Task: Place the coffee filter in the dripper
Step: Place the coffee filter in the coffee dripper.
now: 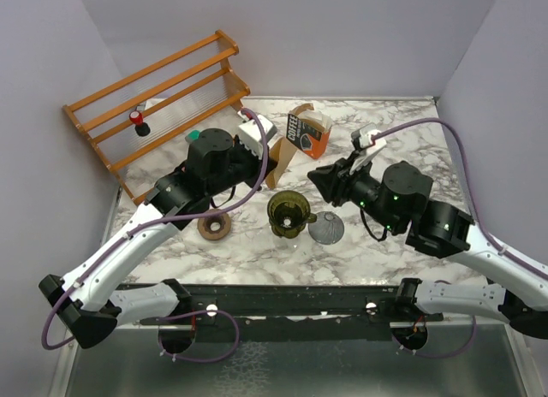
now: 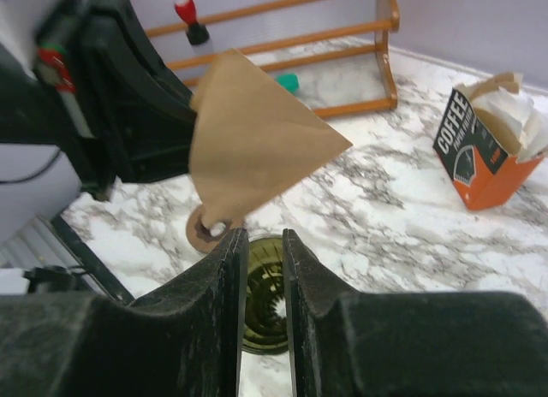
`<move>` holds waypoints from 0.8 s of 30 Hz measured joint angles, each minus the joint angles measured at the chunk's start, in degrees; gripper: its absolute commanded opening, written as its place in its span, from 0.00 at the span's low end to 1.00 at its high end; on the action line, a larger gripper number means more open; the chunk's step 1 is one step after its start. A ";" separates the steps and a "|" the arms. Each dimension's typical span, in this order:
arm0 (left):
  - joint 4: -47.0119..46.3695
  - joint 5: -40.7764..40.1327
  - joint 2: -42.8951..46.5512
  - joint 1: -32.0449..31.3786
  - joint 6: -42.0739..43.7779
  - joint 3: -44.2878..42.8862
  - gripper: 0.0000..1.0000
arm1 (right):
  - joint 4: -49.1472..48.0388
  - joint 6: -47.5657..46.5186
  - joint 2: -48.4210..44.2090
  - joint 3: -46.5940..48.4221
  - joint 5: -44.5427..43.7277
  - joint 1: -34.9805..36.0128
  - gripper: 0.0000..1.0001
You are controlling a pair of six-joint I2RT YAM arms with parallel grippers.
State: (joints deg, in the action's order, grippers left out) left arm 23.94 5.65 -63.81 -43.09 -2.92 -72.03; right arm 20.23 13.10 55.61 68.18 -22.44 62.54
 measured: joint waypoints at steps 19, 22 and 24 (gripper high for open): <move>13.11 -3.37 -4.79 -2.54 -5.92 -10.29 0.00 | 1.01 12.15 7.69 9.22 12.92 0.00 0.01; 14.21 -3.61 -5.38 -3.26 -6.86 -10.95 0.00 | -0.72 14.16 8.46 8.09 13.31 0.00 0.01; 14.93 -3.58 -5.46 -3.43 -7.50 -10.99 0.00 | -1.70 15.23 9.05 8.04 13.29 0.02 0.01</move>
State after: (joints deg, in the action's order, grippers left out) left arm 38.87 2.07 -69.28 -46.52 -10.41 -83.02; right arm 18.52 28.34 64.66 76.23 -9.15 62.57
